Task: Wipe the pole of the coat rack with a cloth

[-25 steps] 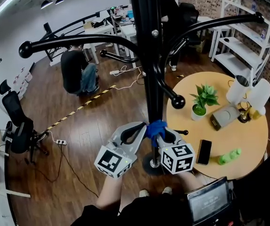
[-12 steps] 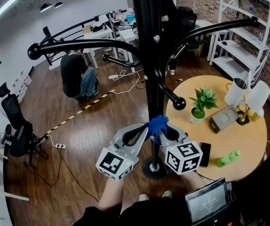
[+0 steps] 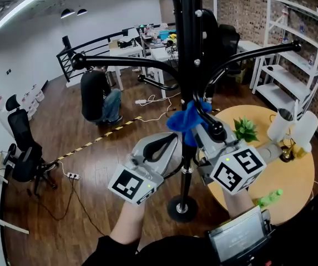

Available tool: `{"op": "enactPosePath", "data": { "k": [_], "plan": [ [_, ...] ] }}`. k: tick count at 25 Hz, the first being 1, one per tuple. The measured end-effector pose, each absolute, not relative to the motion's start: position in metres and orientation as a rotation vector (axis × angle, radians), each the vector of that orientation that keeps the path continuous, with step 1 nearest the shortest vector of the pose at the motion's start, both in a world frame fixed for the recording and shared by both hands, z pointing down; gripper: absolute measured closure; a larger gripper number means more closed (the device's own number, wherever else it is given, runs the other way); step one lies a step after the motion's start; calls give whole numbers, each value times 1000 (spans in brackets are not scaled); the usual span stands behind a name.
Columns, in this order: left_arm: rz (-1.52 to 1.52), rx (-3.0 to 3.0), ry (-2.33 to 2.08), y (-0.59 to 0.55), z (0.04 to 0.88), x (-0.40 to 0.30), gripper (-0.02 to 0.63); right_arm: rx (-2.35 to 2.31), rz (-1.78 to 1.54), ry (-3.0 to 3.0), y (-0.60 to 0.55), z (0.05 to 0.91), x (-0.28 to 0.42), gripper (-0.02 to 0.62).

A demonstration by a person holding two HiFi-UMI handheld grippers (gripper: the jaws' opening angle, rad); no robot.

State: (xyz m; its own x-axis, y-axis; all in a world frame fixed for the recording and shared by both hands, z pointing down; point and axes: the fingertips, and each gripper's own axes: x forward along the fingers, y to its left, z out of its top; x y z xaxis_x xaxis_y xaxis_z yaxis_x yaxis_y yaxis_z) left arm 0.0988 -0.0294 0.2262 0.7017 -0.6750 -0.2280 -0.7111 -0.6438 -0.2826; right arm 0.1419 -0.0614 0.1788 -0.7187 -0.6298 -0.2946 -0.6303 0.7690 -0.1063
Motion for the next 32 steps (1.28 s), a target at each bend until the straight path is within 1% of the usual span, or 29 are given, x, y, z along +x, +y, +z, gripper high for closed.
{"op": "enactPosePath", "data": {
  "k": [4,10,17,21,28,32],
  "plan": [
    [162,-2524,1077,-27,211,96,603,-948,48,2634,-61,159,138,545],
    [190,-2505,1100,-26,207,89,603,-982,46,2664,-60,177,137,545],
    [95,-2573,1121,-32,255,86,603,-1068,-101,2730,-62,254,135,543],
    [145,-2631,1153,-36,273,85,603,-1172,-187,2782,-64,305,135,544],
    [123,-2690,1151,-35,301,88,603,-1328,-401,2879,-64,406,135,543],
    [93,-2710,1143,-33,311,89,603,-1392,-516,2920,-64,449,135,543]
  ]
}}
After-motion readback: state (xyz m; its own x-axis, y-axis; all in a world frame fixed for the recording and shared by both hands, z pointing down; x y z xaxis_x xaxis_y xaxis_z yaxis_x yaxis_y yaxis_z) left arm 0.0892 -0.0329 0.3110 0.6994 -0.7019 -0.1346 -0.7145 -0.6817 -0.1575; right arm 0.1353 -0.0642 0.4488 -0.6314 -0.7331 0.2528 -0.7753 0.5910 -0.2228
